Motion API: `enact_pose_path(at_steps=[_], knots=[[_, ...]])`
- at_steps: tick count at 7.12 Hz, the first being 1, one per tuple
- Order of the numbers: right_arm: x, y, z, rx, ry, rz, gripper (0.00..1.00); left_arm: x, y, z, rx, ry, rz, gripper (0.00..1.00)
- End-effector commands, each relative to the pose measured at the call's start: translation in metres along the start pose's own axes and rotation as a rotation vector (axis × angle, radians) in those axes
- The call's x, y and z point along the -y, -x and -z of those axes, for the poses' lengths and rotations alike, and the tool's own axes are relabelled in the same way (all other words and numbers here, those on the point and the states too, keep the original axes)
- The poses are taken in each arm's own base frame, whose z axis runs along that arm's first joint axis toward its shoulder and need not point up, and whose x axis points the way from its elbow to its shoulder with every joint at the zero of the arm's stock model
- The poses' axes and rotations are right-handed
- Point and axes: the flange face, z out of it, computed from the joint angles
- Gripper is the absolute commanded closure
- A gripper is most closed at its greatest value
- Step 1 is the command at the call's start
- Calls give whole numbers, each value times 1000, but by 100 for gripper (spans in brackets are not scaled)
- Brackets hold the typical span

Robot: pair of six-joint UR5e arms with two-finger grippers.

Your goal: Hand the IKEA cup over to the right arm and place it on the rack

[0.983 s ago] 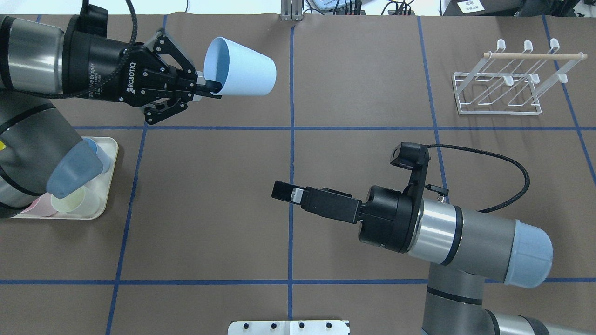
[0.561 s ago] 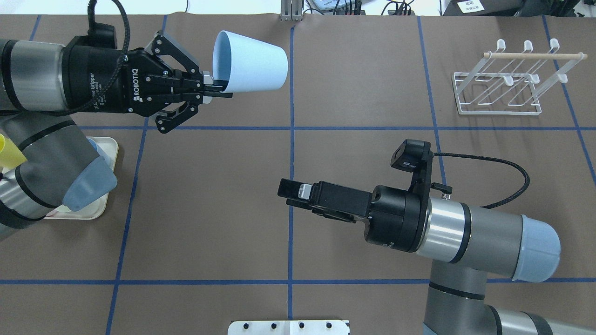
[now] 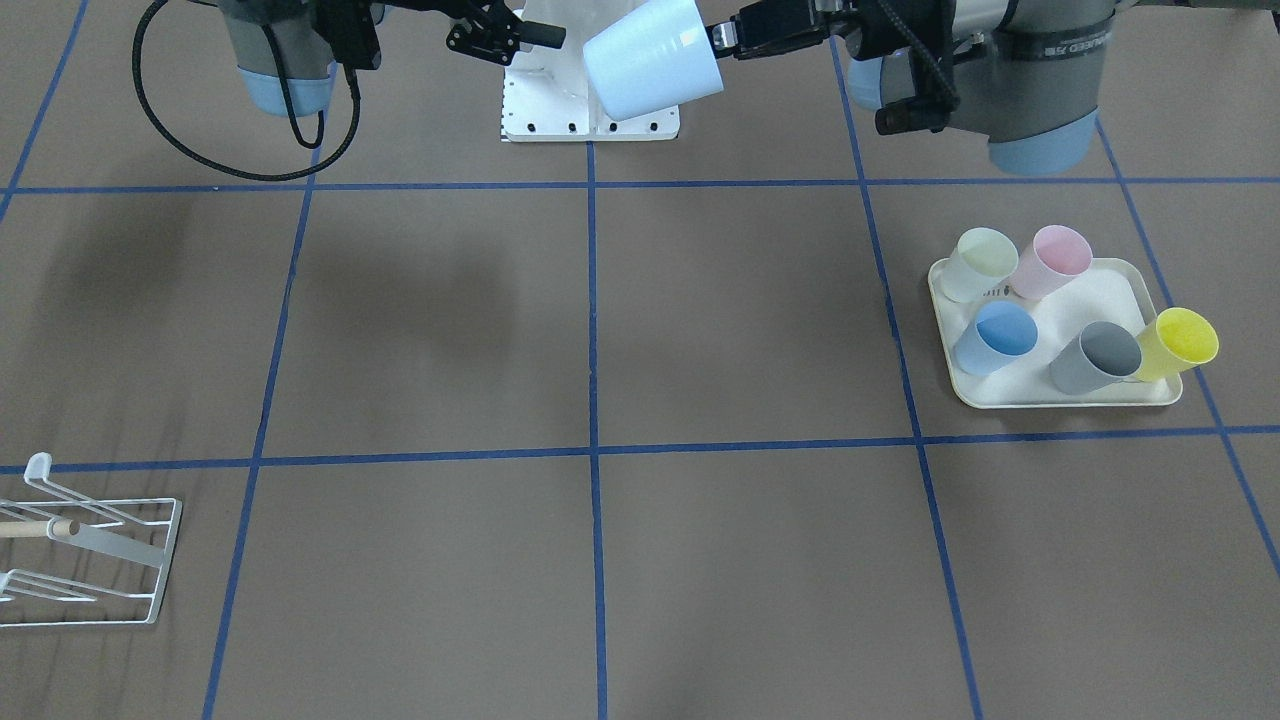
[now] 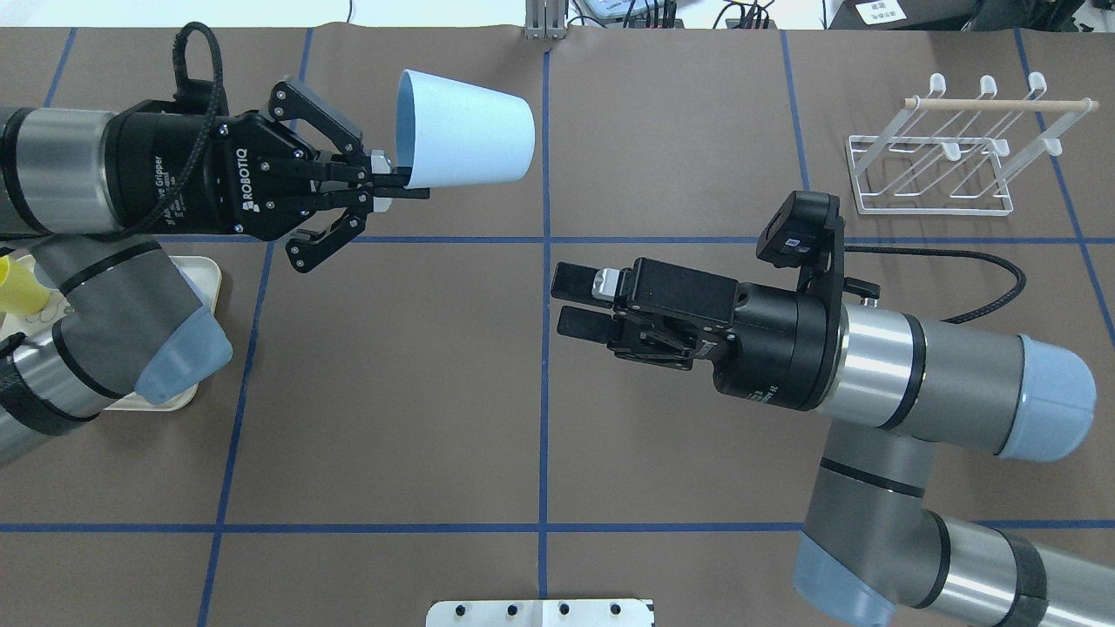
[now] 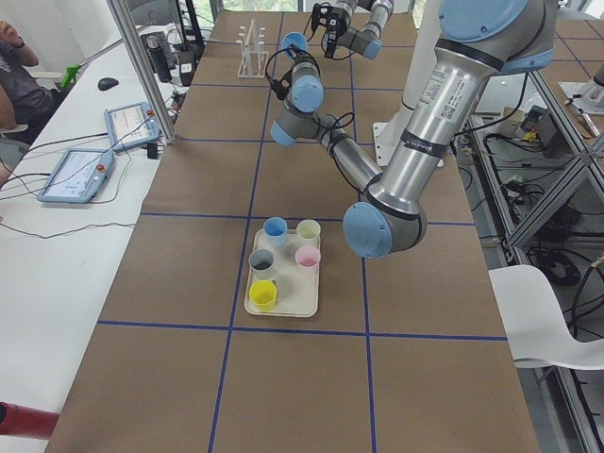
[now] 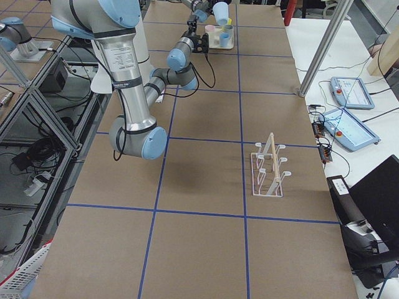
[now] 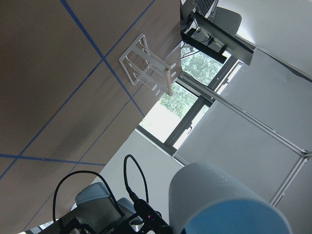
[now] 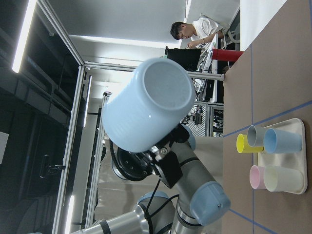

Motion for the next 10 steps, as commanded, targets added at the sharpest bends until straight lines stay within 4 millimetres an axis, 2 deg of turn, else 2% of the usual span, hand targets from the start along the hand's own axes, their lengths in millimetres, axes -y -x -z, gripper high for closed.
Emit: enact_pose_path(at_steps=[1, 4, 5, 10], knots=[[6, 12, -6, 30, -3, 7, 2, -7, 21, -9, 8, 74, 39, 100], [11, 12, -6, 27, -13, 15, 2, -17, 24, -2, -10, 153, 93, 100], [11, 13, -6, 29, -13, 16, 2, -23, 33, -8, 0, 177, 103, 100], [11, 15, -13, 39, -15, 18, 2, -32, 44, -18, 15, 209, 118, 100]])
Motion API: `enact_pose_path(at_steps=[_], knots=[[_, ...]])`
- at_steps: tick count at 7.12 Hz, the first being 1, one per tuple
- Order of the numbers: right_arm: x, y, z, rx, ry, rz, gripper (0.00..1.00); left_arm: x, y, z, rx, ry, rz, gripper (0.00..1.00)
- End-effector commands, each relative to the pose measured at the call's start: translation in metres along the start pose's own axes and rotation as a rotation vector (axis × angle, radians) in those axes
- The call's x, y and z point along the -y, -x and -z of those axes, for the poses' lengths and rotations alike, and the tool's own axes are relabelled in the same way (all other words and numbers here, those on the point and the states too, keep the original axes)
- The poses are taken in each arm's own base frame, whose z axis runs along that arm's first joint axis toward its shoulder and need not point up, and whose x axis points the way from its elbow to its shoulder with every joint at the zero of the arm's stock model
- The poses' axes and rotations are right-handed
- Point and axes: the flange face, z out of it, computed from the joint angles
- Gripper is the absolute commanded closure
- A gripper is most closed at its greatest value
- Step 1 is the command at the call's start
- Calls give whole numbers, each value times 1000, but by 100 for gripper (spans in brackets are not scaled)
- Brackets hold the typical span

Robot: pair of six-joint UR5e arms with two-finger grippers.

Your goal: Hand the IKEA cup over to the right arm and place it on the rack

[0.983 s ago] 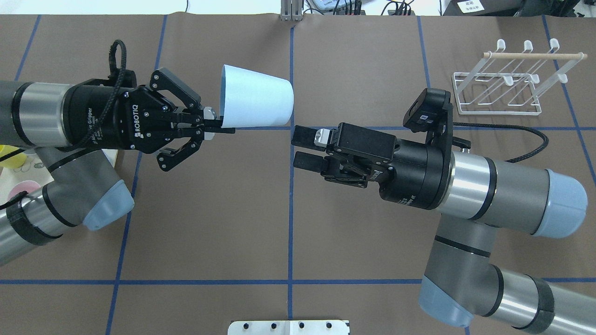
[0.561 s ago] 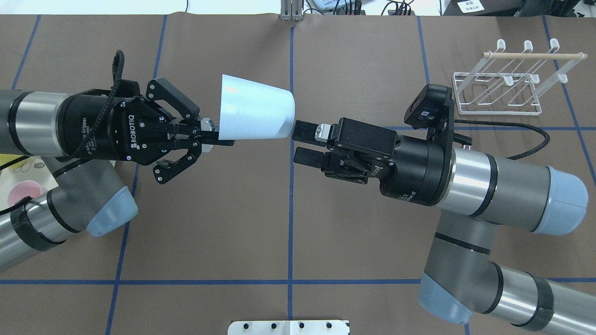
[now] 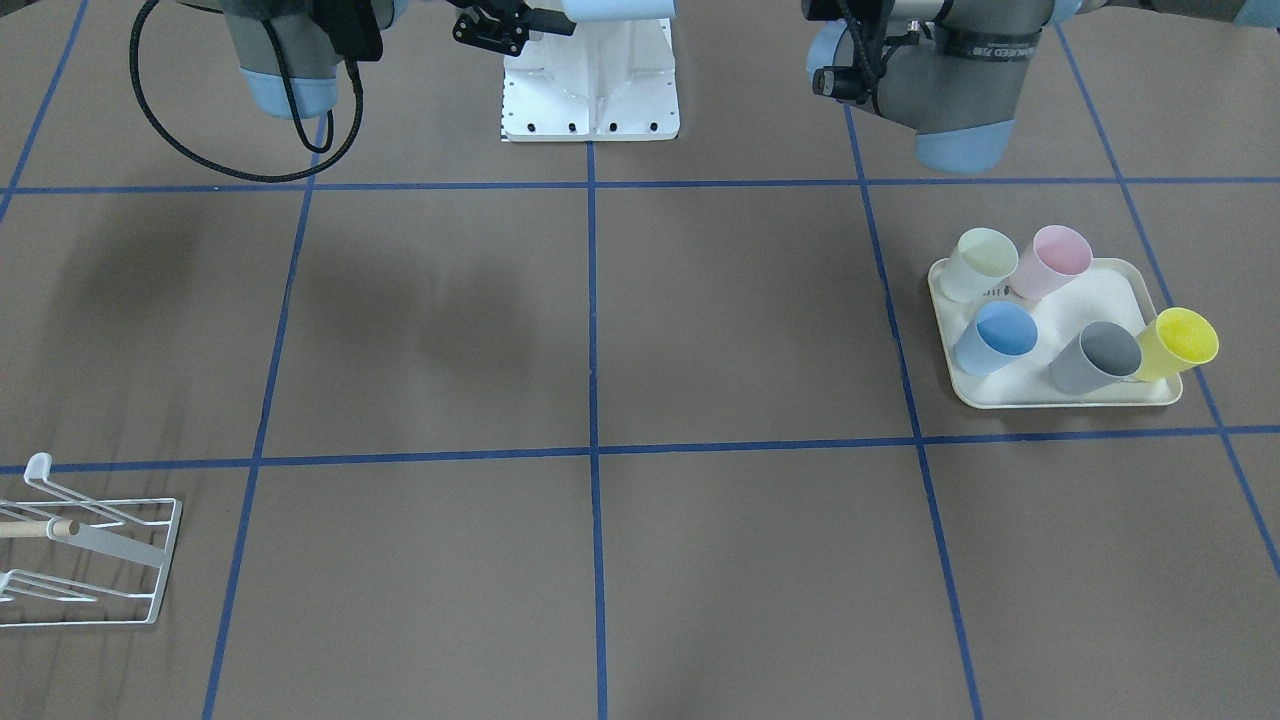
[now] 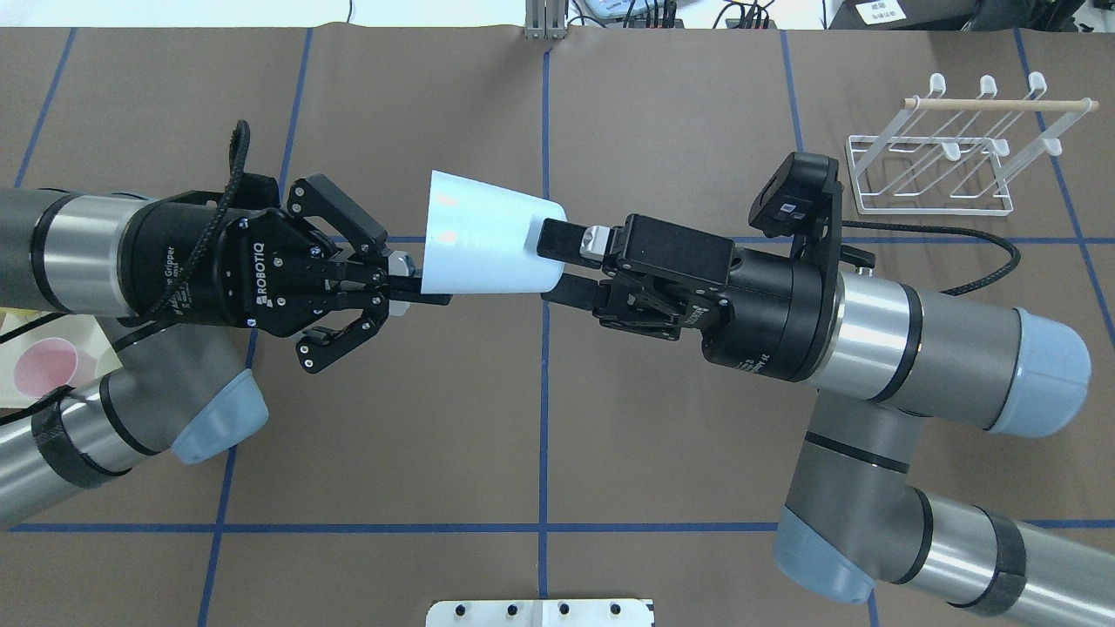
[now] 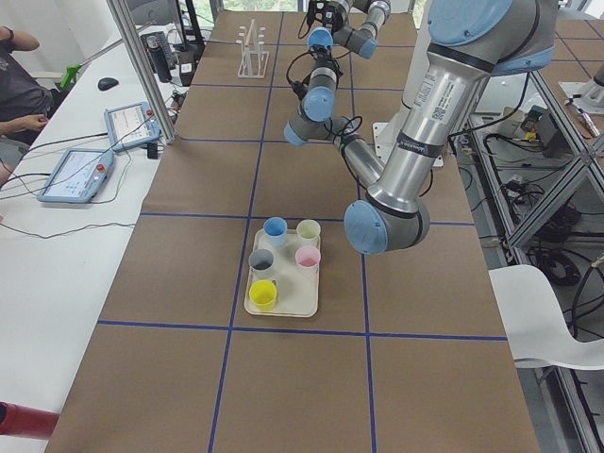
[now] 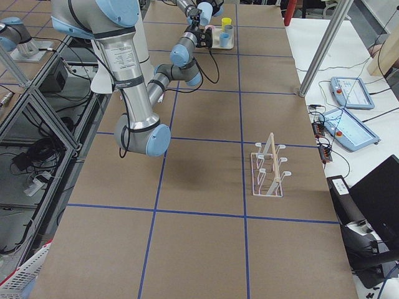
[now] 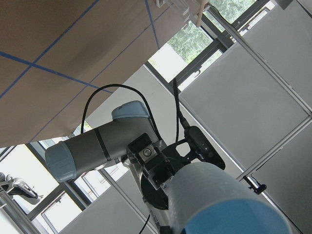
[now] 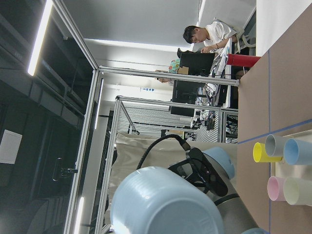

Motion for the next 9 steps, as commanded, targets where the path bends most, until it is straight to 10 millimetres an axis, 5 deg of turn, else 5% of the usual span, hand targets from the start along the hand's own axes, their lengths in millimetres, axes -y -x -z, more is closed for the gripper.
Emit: enact_pose_path(at_steps=[1, 5, 8, 9], knots=[[0, -1, -1, -1, -2, 1, 2, -2, 4, -2, 3, 11, 3, 100], [3, 0, -8, 7, -17, 4, 7, -3, 9, -6, 10, 23, 11, 100], [3, -1, -8, 5, -16, 5, 48, -3, 12, -4, 9, 30, 7, 98], [3, 0, -7, 8, -15, 6, 58, -3, 11, -5, 9, 32, 0, 78]])
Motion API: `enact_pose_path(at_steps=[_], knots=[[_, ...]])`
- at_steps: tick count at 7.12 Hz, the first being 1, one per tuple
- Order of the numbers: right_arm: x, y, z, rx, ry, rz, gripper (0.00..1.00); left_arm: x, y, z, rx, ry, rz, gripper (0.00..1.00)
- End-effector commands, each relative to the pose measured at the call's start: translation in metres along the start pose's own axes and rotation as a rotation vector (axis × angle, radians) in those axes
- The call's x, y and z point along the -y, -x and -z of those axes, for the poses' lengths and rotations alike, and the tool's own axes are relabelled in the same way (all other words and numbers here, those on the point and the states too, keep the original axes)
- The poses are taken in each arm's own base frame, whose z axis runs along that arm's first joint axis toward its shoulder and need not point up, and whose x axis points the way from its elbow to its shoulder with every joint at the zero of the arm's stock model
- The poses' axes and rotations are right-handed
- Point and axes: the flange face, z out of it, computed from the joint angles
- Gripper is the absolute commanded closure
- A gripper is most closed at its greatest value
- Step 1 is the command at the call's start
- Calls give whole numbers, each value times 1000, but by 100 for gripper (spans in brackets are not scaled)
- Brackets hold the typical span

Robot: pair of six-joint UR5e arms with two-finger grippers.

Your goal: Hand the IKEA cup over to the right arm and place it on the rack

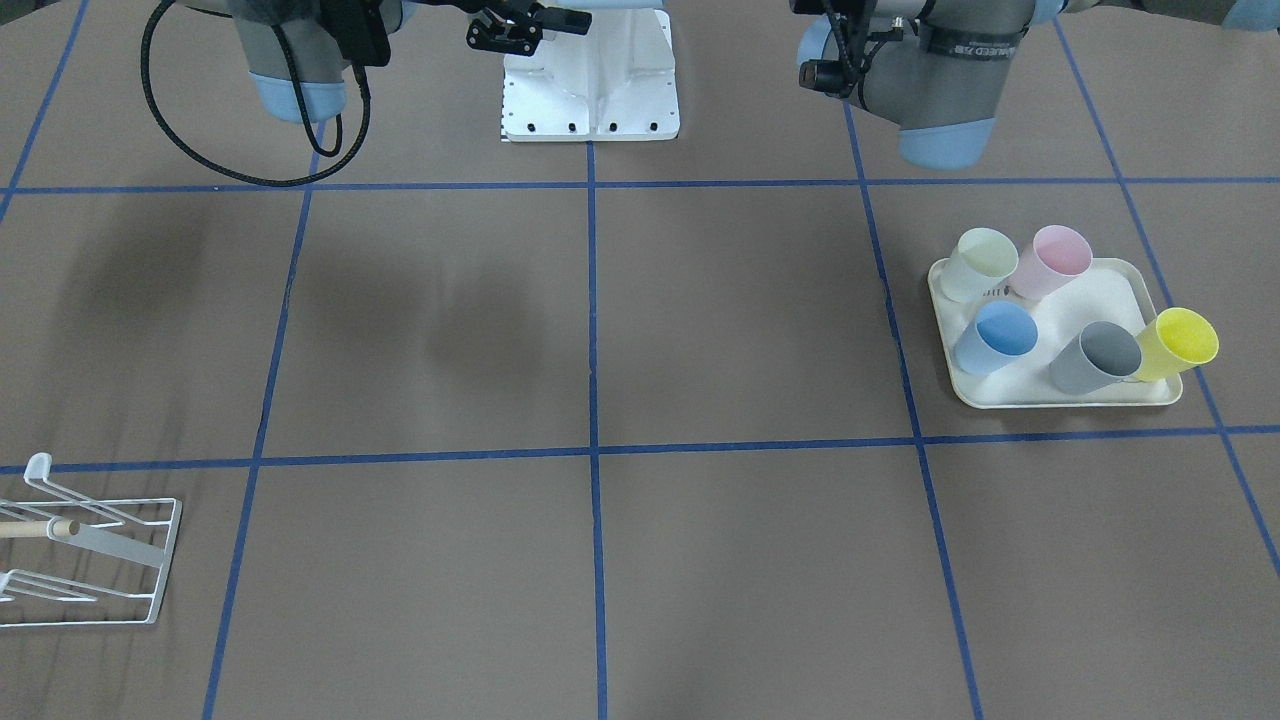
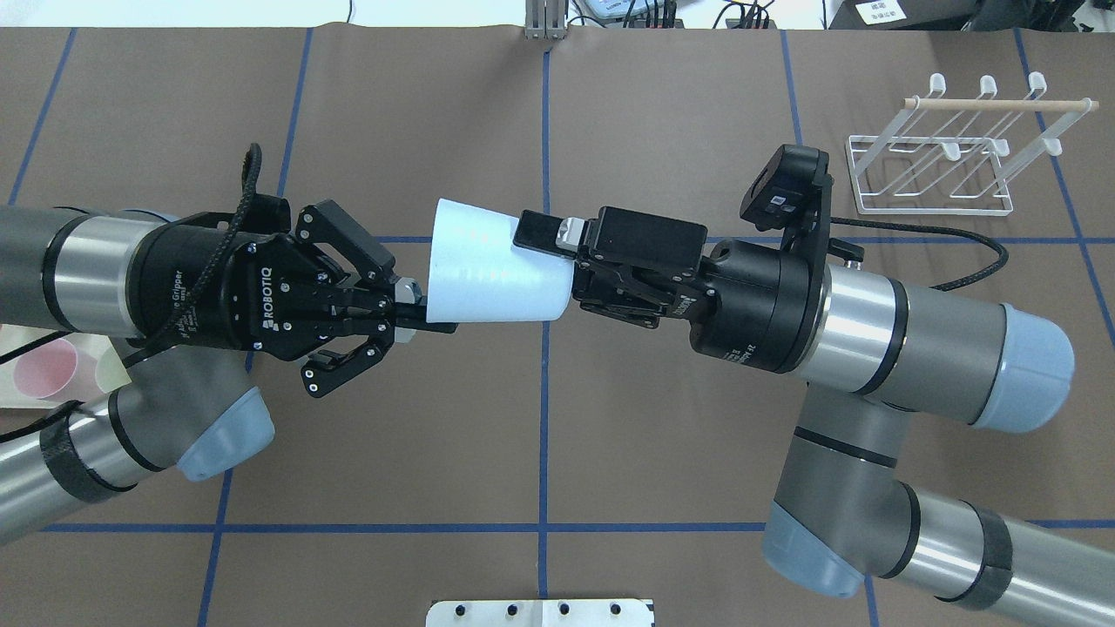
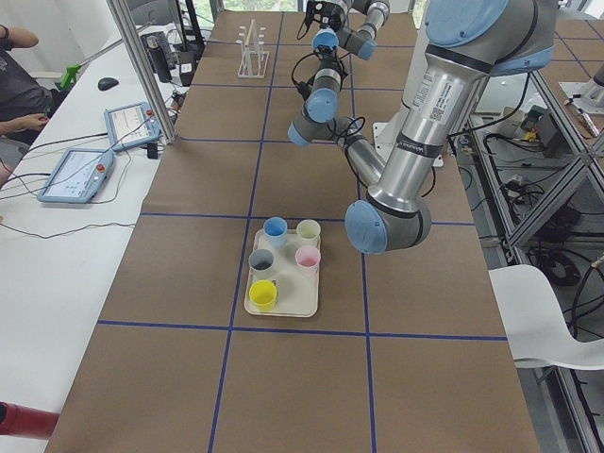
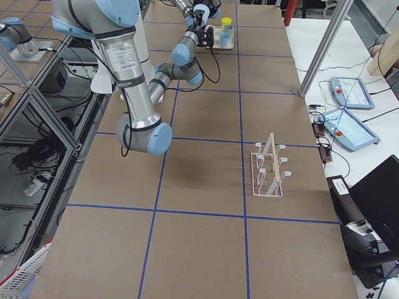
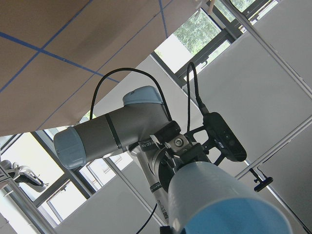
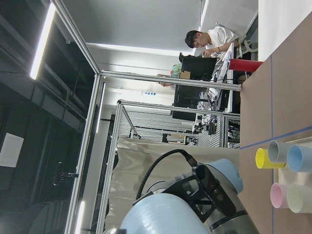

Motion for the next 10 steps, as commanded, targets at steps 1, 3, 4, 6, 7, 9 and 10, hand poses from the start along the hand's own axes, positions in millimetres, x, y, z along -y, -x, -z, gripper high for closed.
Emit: enact_pose_path(at_steps=[1, 3, 4, 6, 7, 9, 10], knots=[[0, 1, 0, 2, 1, 0, 69, 1, 0, 1, -2, -2, -10, 53], [1, 1, 0, 1, -2, 2, 72, -4, -10, 7, -35, -11, -31, 0], [5, 3, 2, 2, -8, 11, 74, 1, -28, 24, -62, -61, -73, 0], [26, 0, 15, -34, -40, 43, 75, 18, -35, 87, -47, -199, -200, 0], [41, -4, 26, -71, -53, 63, 75, 16, -46, 114, 4, -234, -255, 0], [69, -12, 31, -221, -75, 127, 75, 25, -72, 147, 169, -354, -407, 0], [83, -16, 32, -298, -94, 180, 75, 34, -75, 164, 279, -415, -475, 0]])
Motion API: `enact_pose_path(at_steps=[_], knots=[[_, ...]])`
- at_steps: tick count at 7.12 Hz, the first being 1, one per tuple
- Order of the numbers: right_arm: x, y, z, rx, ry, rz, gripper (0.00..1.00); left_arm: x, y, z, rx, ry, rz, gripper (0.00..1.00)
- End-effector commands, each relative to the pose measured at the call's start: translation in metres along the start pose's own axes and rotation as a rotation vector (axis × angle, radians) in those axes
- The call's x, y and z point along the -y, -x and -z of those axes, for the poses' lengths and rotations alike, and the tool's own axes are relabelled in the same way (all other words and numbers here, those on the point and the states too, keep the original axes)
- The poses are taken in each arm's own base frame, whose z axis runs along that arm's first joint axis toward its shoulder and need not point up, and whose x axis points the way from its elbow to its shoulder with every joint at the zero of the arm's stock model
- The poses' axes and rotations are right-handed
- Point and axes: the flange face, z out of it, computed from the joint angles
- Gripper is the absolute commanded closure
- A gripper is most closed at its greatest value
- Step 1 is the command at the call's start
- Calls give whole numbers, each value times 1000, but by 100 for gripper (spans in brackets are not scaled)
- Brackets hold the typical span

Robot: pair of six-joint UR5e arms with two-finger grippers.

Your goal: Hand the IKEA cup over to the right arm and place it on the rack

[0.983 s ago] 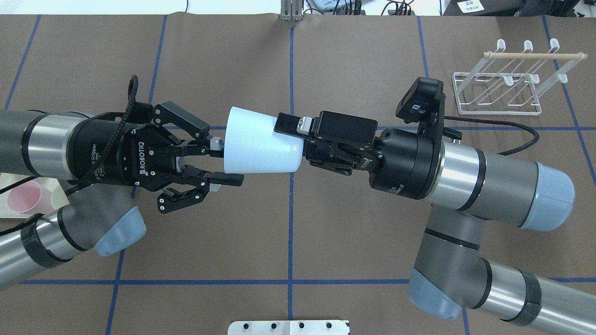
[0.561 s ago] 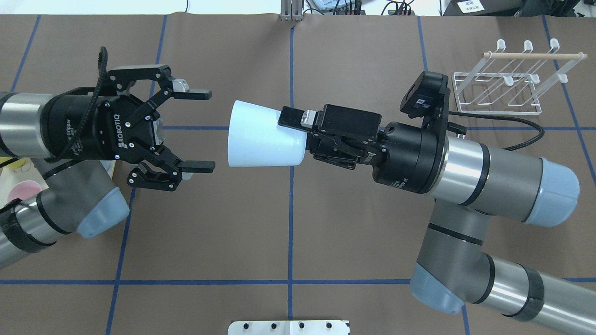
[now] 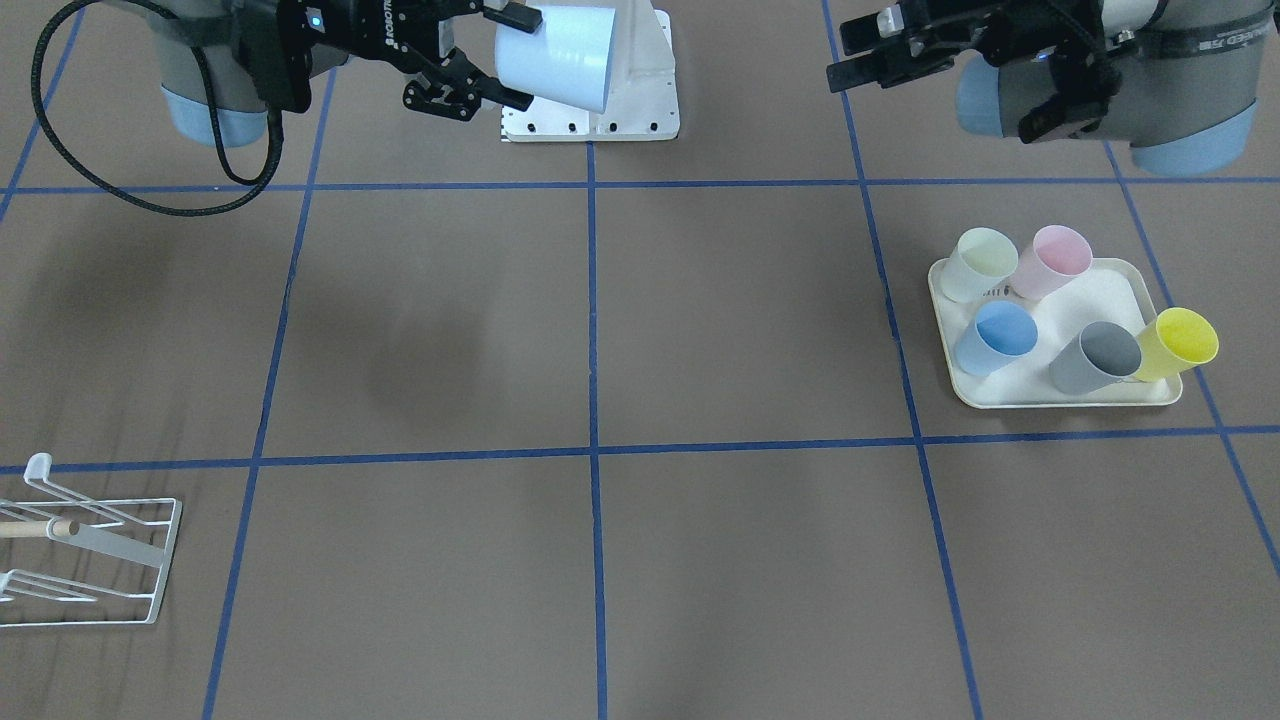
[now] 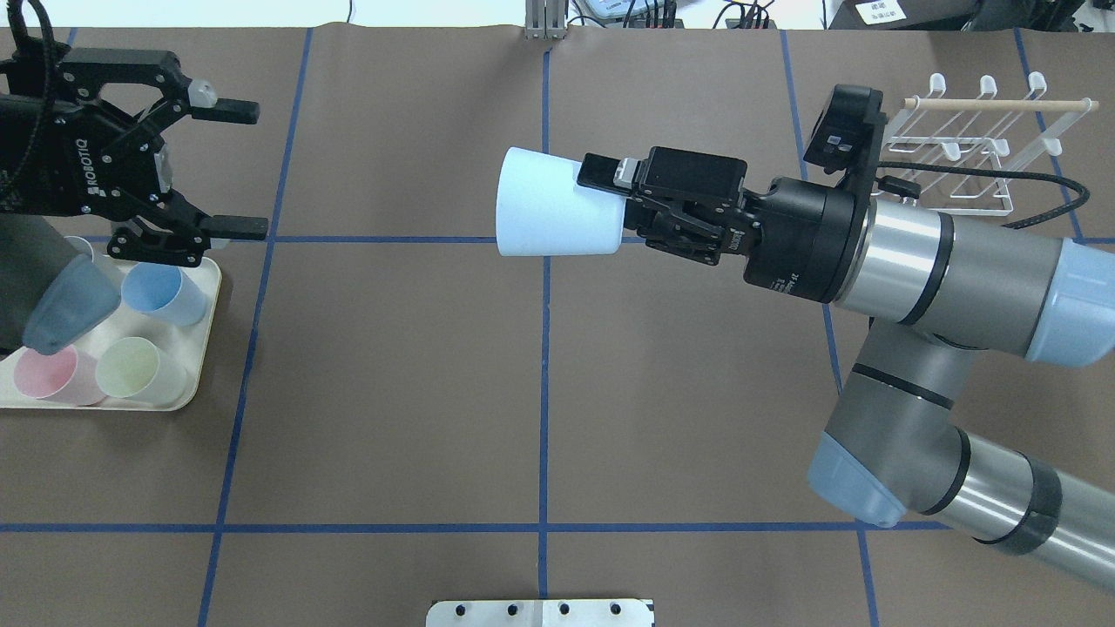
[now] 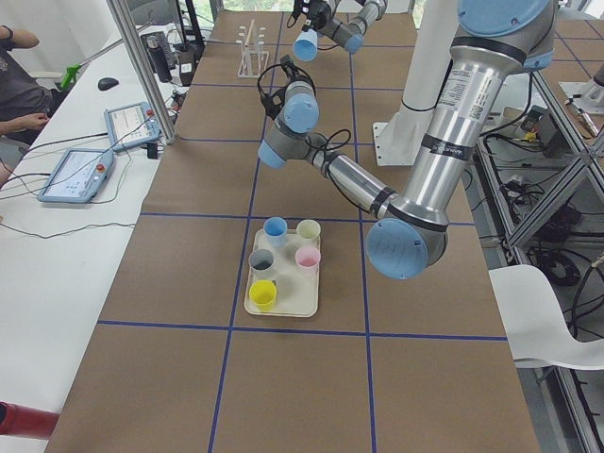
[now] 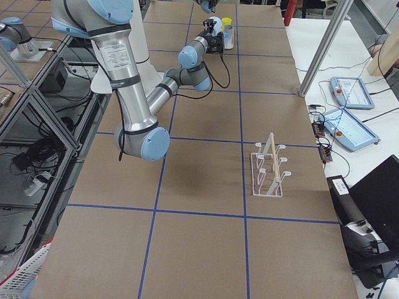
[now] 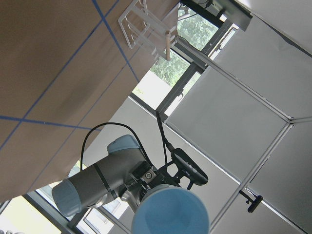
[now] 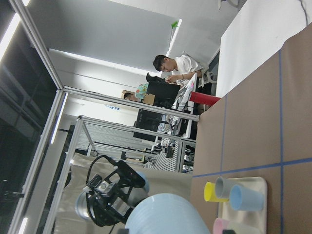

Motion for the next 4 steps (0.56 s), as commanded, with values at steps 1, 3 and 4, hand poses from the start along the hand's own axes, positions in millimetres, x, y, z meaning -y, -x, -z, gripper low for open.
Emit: enact_pose_path(at_steps=[1, 3, 4], knots=[[39, -17, 13, -172, -51, 73, 75, 30, 13, 31, 167, -103, -164, 0], [101, -32, 47, -392, -65, 250, 74, 66, 57, 75, 319, -223, -292, 0], [138, -37, 89, -488, -69, 325, 74, 82, 72, 105, 388, -280, -354, 0]])
